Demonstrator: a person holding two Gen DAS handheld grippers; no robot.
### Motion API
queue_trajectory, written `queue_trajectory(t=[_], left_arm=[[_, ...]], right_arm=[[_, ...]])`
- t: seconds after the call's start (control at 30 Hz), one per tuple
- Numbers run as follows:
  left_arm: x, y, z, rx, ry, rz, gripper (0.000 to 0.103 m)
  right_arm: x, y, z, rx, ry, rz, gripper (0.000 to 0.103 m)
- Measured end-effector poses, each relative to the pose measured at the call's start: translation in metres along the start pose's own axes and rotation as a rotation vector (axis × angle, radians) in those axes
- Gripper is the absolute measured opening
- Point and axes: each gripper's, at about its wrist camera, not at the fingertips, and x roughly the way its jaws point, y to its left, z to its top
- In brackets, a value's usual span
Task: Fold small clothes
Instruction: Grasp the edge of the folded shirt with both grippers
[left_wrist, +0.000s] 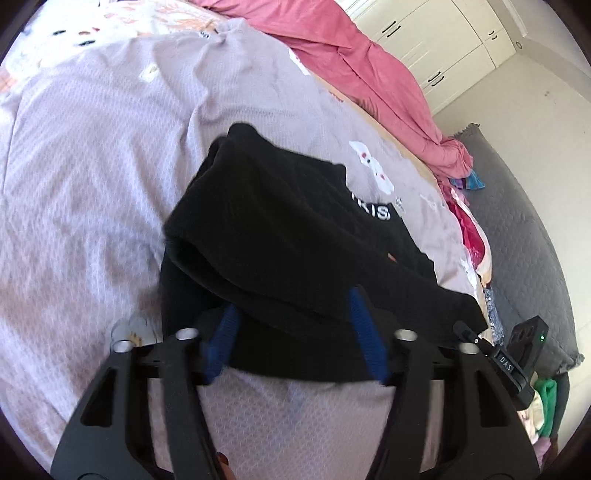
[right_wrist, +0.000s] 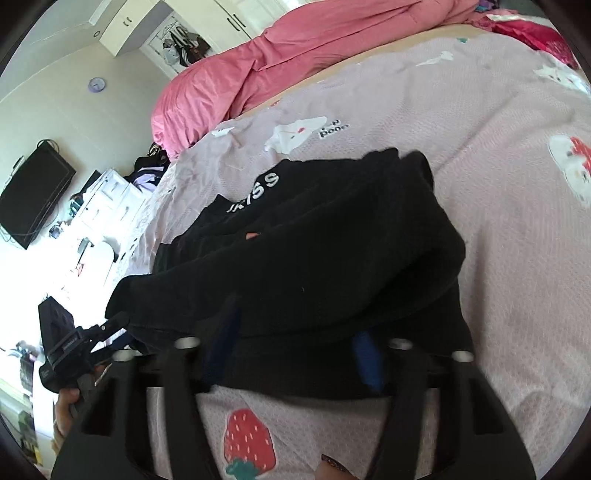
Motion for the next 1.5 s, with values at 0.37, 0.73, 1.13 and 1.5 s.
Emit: queue_trajectory(t=[0.37,0.73,1.13,1.5], left_arm=[[-0.001,0.0,0.049,-0.027,-0.078,-0.043,0.002],[0.018,-0.006,0.081,-0.012,-0.118,0.004,0.021],[0.007,0.023,0.088,-0.061,-0.173,0.071,0.039],[0.043,0.016,0.092,0.148,-0.066,0.242,0.051]], right_arm=[[-0.009,0.007,0.039,0.0,-0.099,0.033,0.006],[0.026,-0.004,0.078,0.041,-0.112,-0.005,0.012],[0.002,-0.042,0.09,0.107,-0.24,-0.124,0.051],[0.042,-0.038,0.081,-0.087,-0.079,-0.319,0.06]])
